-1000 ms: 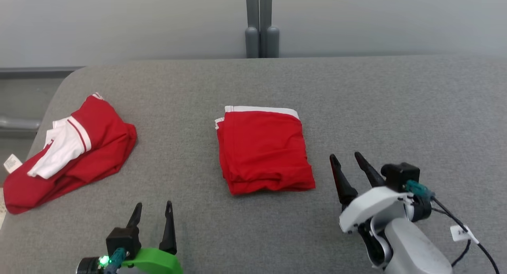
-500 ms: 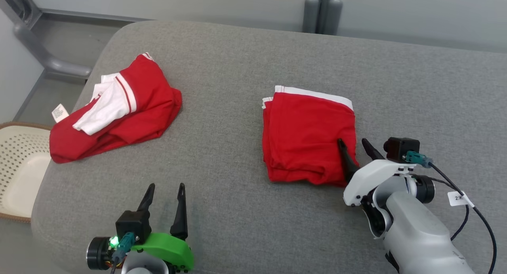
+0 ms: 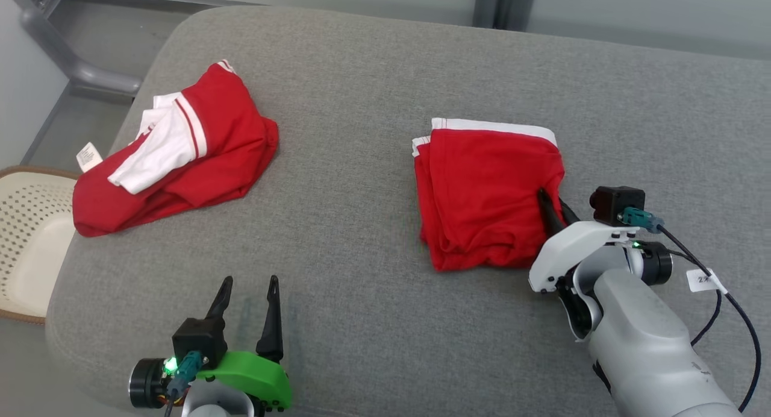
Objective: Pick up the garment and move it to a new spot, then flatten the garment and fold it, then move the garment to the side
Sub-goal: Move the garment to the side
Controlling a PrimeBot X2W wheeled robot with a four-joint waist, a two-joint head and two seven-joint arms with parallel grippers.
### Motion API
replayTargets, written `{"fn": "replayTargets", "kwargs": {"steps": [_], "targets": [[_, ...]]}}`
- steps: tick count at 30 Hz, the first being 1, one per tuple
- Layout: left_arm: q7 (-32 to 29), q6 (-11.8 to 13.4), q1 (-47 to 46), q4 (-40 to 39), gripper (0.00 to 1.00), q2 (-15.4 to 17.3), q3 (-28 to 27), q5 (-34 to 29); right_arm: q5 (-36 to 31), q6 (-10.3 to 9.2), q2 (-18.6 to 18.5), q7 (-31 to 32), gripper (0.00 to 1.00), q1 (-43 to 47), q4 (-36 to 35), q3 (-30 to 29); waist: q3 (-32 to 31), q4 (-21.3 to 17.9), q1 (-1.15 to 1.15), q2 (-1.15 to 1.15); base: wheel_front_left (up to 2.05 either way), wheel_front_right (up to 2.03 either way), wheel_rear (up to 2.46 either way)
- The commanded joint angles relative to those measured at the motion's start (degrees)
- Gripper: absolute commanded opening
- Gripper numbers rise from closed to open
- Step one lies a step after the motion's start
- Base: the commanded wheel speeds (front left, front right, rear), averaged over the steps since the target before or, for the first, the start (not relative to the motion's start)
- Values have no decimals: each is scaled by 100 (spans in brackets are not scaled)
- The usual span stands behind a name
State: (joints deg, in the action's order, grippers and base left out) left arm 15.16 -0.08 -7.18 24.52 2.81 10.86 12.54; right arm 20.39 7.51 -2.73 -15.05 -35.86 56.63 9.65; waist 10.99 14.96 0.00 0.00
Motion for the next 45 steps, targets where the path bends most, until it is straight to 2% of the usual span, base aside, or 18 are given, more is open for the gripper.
{"fn": "replayTargets", "kwargs": {"steps": [1, 6, 15, 23, 27, 31, 35, 41, 45], "targets": [[-4, -24, -55, -7, 100, 18, -11, -69, -64, -4, -32, -18, 0, 68, -85, -26, -159, -359, 0, 0, 0, 0, 0], [-4, -92, -73, -36, 100, 19, 88, -95, -210, -5, -30, -18, 0, 241, -328, 54, -326, -1109, 0, 0, 0, 0, 0], [-3, -82, -210, -72, 100, 23, 420, 35, -250, -4, -26, -18, 0, 533, -487, 166, -485, -2793, 0, 0, 0, 0, 0], [-4, -30, -167, -38, 100, 22, 531, 50, -83, -4, -17, -18, 0, 686, -692, 451, -458, -3974, 0, 0, 0, 0, 0], [-3, -52, -141, -24, 100, 23, 549, -13, 25, -4, -25, -18, 0, 711, -802, 724, -351, -4391, 0, 0, 0, 0, 0], [-3, -108, -244, -2, 100, 24, 613, -71, 92, -4, -15, -18, 0, 637, -856, 807, -226, -4520, 0, 0, 0, 0, 0], [-3, -156, -349, -7, 100, 26, 634, -180, -38, -4, -14, -18, 0, 502, -888, 847, -37, -4407, 0, 0, 0, 0, 0], [-3, -266, -514, 111, 100, 37, 523, -466, -617, -4, -61, -18, 0, 74, -659, 425, 331, -3958, 0, 0, 0, 0, 0], [-3, -351, -645, 116, 100, 71, 454, -628, -1025, -6, -348, -18, 0, -350, -407, 1, 608, -3542, 0, 0, 0, 0, 0]]}}
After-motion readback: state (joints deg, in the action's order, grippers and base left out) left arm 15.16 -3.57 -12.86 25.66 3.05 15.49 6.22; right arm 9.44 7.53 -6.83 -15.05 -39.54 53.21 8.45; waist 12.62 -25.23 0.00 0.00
